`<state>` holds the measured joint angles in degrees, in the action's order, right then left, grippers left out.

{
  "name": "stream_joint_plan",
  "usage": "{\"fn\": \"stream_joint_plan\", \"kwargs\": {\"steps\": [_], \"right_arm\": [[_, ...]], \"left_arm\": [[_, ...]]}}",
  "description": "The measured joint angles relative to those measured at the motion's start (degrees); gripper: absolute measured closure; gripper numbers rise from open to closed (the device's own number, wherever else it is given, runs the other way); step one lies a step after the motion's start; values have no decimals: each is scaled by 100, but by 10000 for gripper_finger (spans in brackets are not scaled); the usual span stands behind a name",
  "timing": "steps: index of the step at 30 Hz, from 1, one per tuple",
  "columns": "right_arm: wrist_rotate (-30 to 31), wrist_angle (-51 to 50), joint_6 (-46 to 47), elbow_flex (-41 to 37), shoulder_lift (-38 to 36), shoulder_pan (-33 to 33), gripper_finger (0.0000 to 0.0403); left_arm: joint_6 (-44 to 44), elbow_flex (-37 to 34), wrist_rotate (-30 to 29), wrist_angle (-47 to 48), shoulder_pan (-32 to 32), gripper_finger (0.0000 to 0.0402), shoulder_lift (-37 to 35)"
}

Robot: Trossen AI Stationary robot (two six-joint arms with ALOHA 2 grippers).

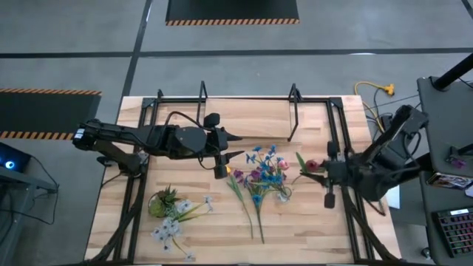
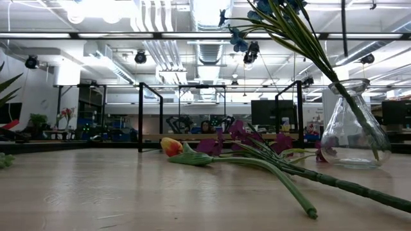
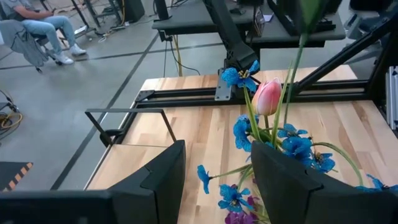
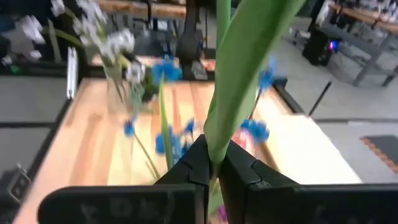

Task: Pick and place flowers into a vace then onto a shelf
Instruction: Put the red flower into the right transparent vase

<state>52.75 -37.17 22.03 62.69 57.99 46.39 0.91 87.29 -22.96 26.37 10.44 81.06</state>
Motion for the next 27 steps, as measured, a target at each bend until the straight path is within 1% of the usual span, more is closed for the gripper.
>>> {"fn": "stream_joint_plan", "kwargs": {"steps": [2, 4, 6, 10, 22, 27], "right_arm": [[1, 9, 225, -286, -61, -2, 391], [186, 185, 453, -536, -147, -2, 391], [293, 380, 484, -744, -227, 13, 391], [291, 663, 476, -1016, -333, 15, 391], [235, 955, 481, -940, -350, 13, 391], [-11, 1116, 499, -967, -147, 24, 391]], "left_arm": [[0, 2, 0, 0, 0, 235, 0], [0, 2, 0, 0, 0, 235, 0], [0, 2, 0, 0, 0, 235, 0], [-1, 2, 2, 1, 0, 235, 0], [-61, -43, 2, -1, 0, 235, 0], [-63, -152, 2, 0, 0, 235, 0]]}}
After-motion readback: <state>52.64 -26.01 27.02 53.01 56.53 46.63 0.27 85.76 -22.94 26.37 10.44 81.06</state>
